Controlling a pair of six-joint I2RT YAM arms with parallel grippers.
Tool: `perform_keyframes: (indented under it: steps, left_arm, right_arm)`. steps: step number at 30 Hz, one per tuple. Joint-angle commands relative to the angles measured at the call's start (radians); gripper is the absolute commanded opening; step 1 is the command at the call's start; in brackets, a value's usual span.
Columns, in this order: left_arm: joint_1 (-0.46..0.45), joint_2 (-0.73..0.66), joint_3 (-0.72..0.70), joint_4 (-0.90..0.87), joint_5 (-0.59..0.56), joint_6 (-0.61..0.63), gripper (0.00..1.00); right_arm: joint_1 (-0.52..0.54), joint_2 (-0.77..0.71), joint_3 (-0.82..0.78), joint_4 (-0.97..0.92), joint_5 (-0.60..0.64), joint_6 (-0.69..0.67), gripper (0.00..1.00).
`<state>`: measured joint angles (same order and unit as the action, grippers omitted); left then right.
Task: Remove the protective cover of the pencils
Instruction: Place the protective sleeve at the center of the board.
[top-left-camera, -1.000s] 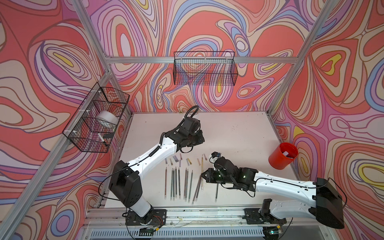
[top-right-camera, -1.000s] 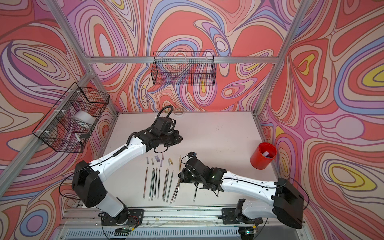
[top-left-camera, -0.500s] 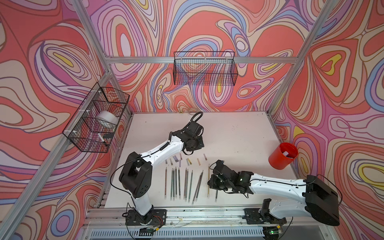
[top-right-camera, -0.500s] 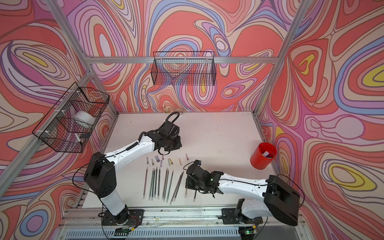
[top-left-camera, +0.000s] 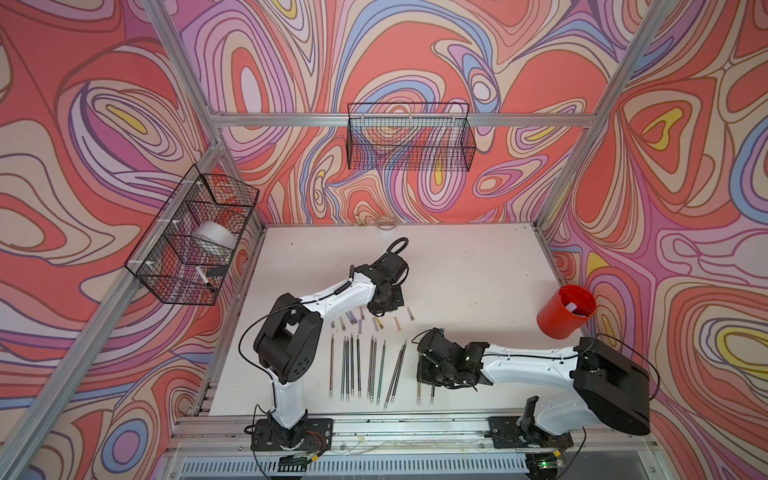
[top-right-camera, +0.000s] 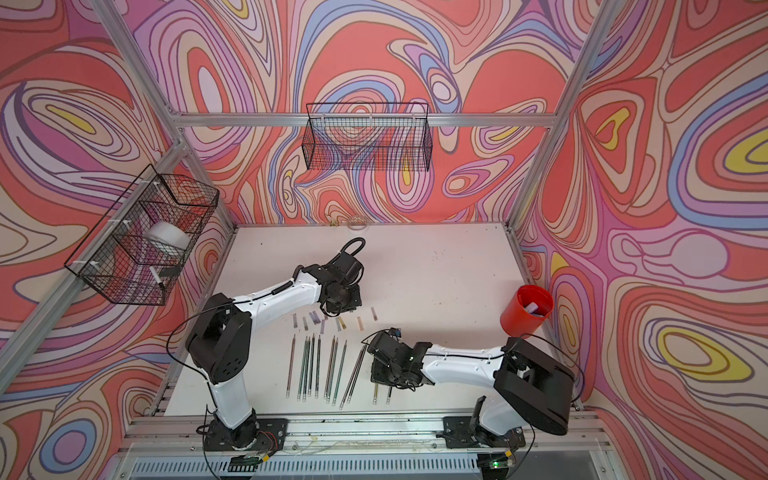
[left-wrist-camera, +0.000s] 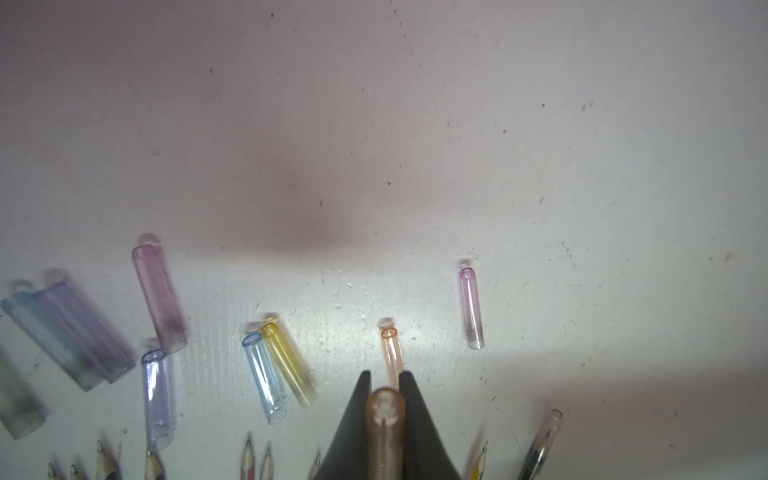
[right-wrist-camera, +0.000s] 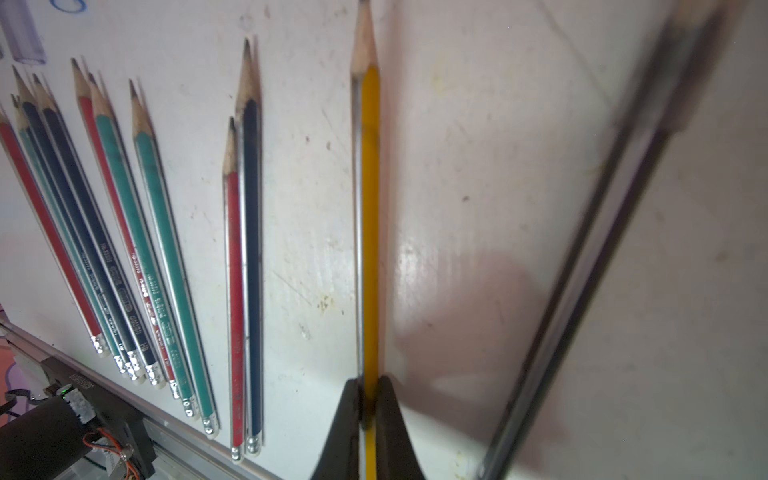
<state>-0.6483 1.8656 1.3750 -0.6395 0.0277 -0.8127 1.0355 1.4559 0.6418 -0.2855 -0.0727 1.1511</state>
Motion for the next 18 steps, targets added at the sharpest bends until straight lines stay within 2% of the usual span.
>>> perform_keyframes:
  steps: [1,18]
  left_arm:
    - [-0.004,0.031,-0.009,-0.043,-0.007,-0.014,0.16]
    - [-0.004,0.124,0.024,-0.066,0.012,-0.019,0.22]
  right_arm:
    - [0.002,0.023,0.030,-0.015,-0.007,0.009,0.00]
    - [0.002,0.077,0.119,-0.052,-0.016,-0.006,0.00]
